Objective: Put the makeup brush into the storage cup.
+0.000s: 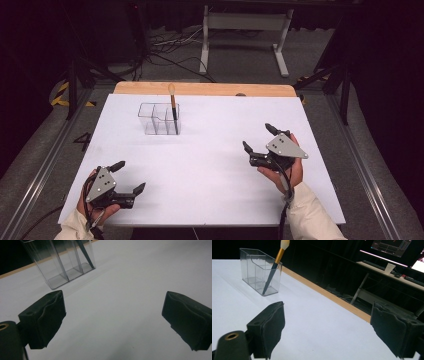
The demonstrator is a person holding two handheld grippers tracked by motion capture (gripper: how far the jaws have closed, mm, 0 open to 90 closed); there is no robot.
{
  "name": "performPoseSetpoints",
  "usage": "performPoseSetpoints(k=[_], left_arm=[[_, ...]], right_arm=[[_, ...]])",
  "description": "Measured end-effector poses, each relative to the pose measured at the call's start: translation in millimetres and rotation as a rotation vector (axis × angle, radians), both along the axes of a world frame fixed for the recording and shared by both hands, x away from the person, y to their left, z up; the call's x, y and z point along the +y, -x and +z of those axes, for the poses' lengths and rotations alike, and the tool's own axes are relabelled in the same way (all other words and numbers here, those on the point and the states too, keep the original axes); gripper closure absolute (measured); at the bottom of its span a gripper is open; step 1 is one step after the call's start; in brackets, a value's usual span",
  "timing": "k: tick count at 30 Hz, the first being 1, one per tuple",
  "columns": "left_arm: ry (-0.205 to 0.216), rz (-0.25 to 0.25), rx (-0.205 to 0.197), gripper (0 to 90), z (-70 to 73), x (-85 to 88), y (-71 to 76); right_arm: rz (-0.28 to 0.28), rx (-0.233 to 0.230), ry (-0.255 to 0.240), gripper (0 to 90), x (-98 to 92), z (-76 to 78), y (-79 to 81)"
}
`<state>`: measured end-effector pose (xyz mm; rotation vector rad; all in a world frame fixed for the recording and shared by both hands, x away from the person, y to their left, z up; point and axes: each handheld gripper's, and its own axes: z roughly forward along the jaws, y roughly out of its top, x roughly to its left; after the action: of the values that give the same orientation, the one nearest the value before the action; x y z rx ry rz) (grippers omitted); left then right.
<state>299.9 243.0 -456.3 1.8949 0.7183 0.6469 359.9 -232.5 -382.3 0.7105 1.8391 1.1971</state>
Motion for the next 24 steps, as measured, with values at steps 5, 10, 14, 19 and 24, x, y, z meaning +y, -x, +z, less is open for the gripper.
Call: performPoseSetpoints(k=[5, 10, 14, 19, 24], left_arm=[[-0.001, 0.0, -0.001, 5.9, 0.0, -0.1, 0.1], [-0.003, 0.0, -0.002, 5.8, 0.1, -0.4, 0.3], [-0.003, 0.0, -0.004, 5.8, 0.3, -0.4, 0.5], [-0.003, 0.0, -0.006, 5.8, 0.4, -0.6, 0.4], [-0.004, -0.001, -0.007, 5.9, 0.2, -1.2, 0.5]], right_arm=[[0.004, -0.006, 0.004, 13.3, -2.2, -3.7, 5.7], [0.005, -0.004, 0.003, 13.3, -5.7, -5.6, 9.6], [0.004, -0.008, -0.001, 13.4, -9.1, -6.9, 12.4], [-0.003, -0.002, 0.0, 13.5, -15.3, -11.0, 17.1], [-0.006, 0.003, 0.001, 13.6, -22.0, -15.3, 21.9]])
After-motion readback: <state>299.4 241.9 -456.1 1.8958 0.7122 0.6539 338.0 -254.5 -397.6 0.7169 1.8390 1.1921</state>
